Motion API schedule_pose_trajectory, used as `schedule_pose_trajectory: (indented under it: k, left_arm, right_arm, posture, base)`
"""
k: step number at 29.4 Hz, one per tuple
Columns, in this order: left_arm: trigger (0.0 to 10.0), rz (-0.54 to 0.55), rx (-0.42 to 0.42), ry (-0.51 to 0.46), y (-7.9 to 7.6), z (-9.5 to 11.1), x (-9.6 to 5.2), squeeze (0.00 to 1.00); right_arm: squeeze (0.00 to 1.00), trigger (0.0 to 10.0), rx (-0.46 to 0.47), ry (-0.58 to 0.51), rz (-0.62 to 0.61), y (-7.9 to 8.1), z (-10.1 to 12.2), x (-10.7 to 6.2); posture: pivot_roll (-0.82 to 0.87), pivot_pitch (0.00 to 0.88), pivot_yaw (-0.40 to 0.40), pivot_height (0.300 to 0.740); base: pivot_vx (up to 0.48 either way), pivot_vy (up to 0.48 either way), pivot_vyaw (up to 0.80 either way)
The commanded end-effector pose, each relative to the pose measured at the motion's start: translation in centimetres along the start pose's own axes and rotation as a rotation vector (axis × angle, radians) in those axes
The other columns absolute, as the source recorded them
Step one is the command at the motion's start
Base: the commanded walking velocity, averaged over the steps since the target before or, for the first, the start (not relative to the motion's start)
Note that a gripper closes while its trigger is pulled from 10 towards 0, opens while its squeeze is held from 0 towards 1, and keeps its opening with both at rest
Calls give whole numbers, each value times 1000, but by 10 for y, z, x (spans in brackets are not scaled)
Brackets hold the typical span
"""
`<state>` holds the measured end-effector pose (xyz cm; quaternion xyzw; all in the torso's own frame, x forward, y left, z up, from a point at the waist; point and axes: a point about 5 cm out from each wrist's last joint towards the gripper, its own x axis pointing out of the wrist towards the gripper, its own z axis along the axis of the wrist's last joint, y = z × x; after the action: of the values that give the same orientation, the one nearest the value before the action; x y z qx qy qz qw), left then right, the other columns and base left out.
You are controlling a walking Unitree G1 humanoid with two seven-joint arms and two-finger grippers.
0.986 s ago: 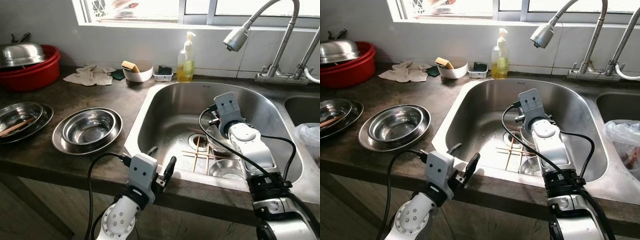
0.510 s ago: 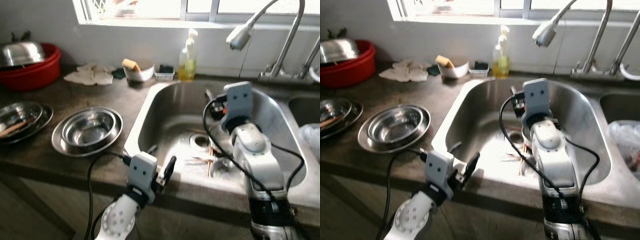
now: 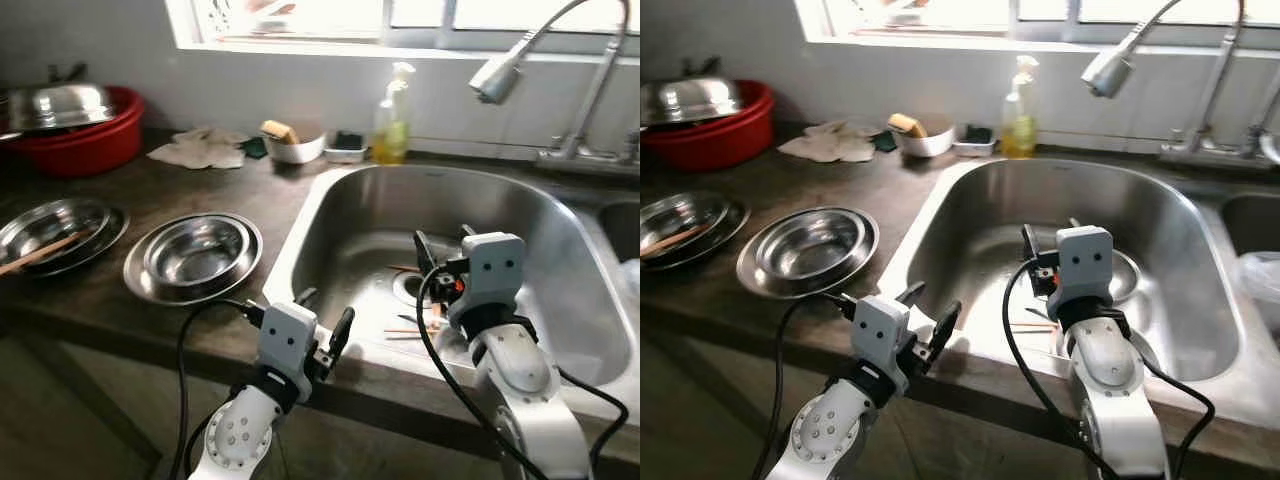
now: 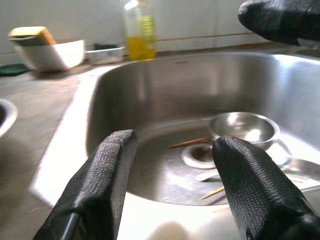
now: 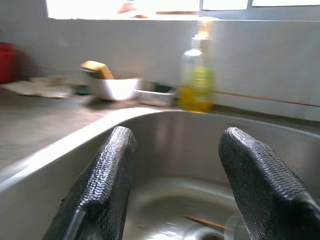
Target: Kitchen organization
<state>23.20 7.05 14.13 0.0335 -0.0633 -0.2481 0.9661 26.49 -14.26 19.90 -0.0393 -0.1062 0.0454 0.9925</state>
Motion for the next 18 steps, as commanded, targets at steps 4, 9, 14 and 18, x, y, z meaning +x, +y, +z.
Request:
schedule_pose_trajectory:
  k: [4, 9, 14, 18]
  left_arm:
    - [10000, -12, 5, 9, 1, -3, 0, 0]
    - [10000, -16, 5, 6, 0, -3, 0, 0]
    - [10000, -16, 6, 3, 0, -2, 1, 0]
    - [10000, -14, 8, 1, 0, -1, 1, 0]
  right_arm:
    - [0, 10000, -2, -33, -9, 1, 6, 1]
    - [0, 10000, 0, -37, -4, 1, 7, 4]
    - [0, 10000, 15, -44, -4, 1, 11, 9]
    - [0, 10000, 23, -53, -12, -1, 13, 12]
  posture:
    - [-36, 7, 21, 740]
    - [-36, 3, 21, 740]
    - [-34, 8, 19, 740]
    - [-34, 14, 19, 740]
  base:
    - [0, 415, 800]
    - [0, 0, 800]
    - [0, 0, 640]
    - [0, 0, 0]
